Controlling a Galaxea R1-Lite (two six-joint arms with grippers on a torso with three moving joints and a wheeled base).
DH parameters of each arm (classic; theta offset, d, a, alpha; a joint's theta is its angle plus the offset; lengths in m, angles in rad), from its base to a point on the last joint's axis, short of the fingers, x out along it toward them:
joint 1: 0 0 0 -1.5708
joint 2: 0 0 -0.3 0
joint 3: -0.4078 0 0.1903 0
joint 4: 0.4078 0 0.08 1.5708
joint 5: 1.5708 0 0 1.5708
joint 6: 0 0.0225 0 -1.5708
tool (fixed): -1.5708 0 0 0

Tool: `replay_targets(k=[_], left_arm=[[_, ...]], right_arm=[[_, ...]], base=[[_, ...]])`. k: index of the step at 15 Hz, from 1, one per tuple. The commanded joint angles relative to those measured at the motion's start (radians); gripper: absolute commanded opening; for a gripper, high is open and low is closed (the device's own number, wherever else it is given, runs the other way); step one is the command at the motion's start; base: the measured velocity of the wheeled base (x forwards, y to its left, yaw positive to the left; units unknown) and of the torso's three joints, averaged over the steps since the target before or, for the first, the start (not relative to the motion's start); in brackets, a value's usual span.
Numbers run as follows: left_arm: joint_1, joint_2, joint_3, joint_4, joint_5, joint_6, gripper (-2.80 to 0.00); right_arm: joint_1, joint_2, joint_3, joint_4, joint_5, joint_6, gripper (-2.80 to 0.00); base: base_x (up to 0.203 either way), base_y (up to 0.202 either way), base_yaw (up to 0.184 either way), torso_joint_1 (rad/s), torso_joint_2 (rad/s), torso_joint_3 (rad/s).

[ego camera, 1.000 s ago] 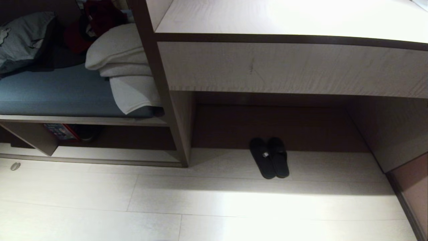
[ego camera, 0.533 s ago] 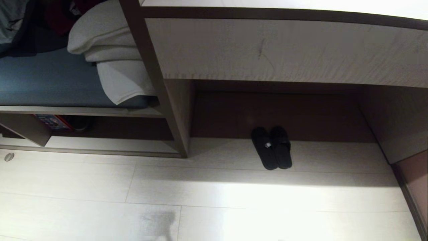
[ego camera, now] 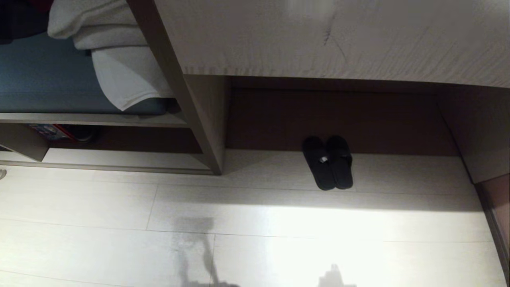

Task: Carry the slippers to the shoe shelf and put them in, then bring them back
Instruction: Pick up the slippers on the floor

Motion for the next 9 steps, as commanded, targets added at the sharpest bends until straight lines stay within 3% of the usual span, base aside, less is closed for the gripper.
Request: replay_targets(k=[1, 9], left_arm=[[0.000, 0.001, 0.000, 0.000, 0.000, 0.000, -2.80], [0.000, 0.001, 0.000, 0.000, 0.000, 0.000, -2.80]], right_arm=[[0.000, 0.000, 0.000, 0.000, 0.000, 0.000, -2.80], [0.000, 0.000, 0.000, 0.000, 0.000, 0.000, -2.80]], base=[[0.000, 0.000, 0.000, 0.002, 0.00, -0.202], [0.000, 0.000, 0.000, 0.001, 0.00, -0.198]])
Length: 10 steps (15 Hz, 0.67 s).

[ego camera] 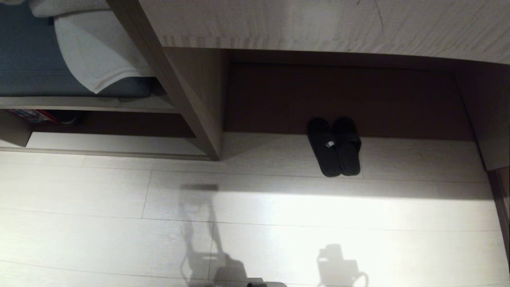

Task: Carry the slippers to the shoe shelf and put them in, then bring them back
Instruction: Pick up the slippers on the floor

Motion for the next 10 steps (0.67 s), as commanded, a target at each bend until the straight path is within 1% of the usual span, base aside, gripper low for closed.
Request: replay_targets(k=[1, 10], left_arm=[[0.000, 0.001, 0.000, 0.000, 0.000, 0.000, -2.80], [0.000, 0.001, 0.000, 0.000, 0.000, 0.000, -2.80]], right_arm=[[0.000, 0.000, 0.000, 0.000, 0.000, 0.002, -2.80], [0.000, 0.000, 0.000, 0.000, 0.000, 0.000, -2.80]], base=[[0.000, 0.000, 0.000, 0.002, 0.00, -0.188], [0.000, 0.000, 0.000, 0.002, 0.00, -0.199]])
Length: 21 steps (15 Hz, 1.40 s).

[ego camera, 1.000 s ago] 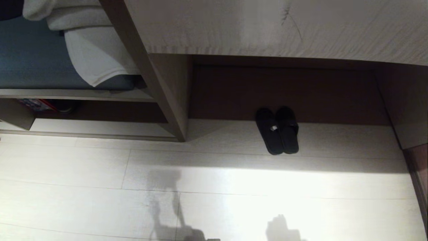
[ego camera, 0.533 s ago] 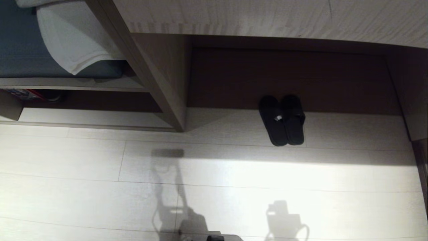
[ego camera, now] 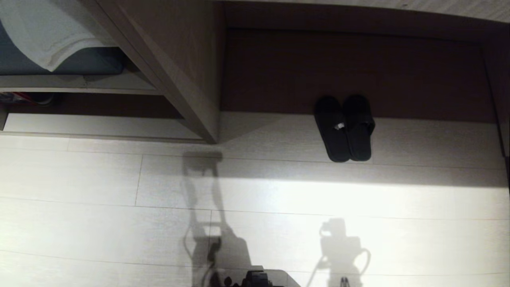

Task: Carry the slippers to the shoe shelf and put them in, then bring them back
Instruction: Pick up the slippers on the floor

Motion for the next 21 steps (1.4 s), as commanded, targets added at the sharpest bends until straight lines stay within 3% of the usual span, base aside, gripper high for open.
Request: replay_targets(k=[1, 21], left_arm=[[0.000, 0.001, 0.000, 0.000, 0.000, -0.001, -2.80], [0.000, 0.001, 0.000, 0.000, 0.000, -0.001, -2.80]], right_arm=[[0.000, 0.000, 0.000, 0.000, 0.000, 0.000, -2.80], [0.000, 0.000, 0.000, 0.000, 0.000, 0.000, -2.80]], base=[[0.000, 0.000, 0.000, 0.006, 0.01, -0.197], [0.000, 0.000, 0.000, 0.002, 0.00, -0.196]])
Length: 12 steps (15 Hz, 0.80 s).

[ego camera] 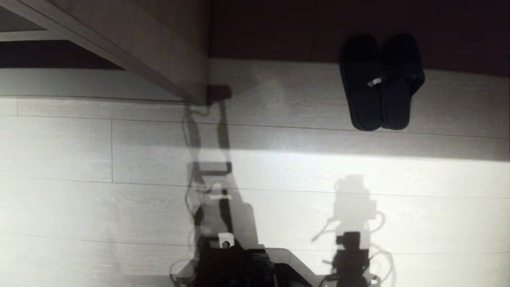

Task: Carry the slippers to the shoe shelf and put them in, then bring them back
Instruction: Pick up the slippers on the floor

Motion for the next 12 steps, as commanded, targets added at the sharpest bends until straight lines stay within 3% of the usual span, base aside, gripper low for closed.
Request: replay_targets(k=[1, 7, 12], left_arm=[[0.000, 0.001, 0.000, 0.000, 0.000, -0.001, -2.80], [0.000, 0.001, 0.000, 0.000, 0.000, -0.001, -2.80], [0.000, 0.001, 0.000, 0.000, 0.000, -0.001, -2.80]], right_arm=[[0.000, 0.000, 0.000, 0.000, 0.000, 0.000, -2.80], [0.000, 0.000, 0.000, 0.000, 0.000, 0.000, -2.80], [0.000, 0.000, 0.000, 0.000, 0.000, 0.000, -2.80]], base=[[0.000, 0.000, 0.000, 0.006, 0.00, -0.205], [0.000, 0.000, 0.000, 0.002, 0.00, -0.194], [0.000, 0.000, 0.000, 0.002, 0.00, -0.035]])
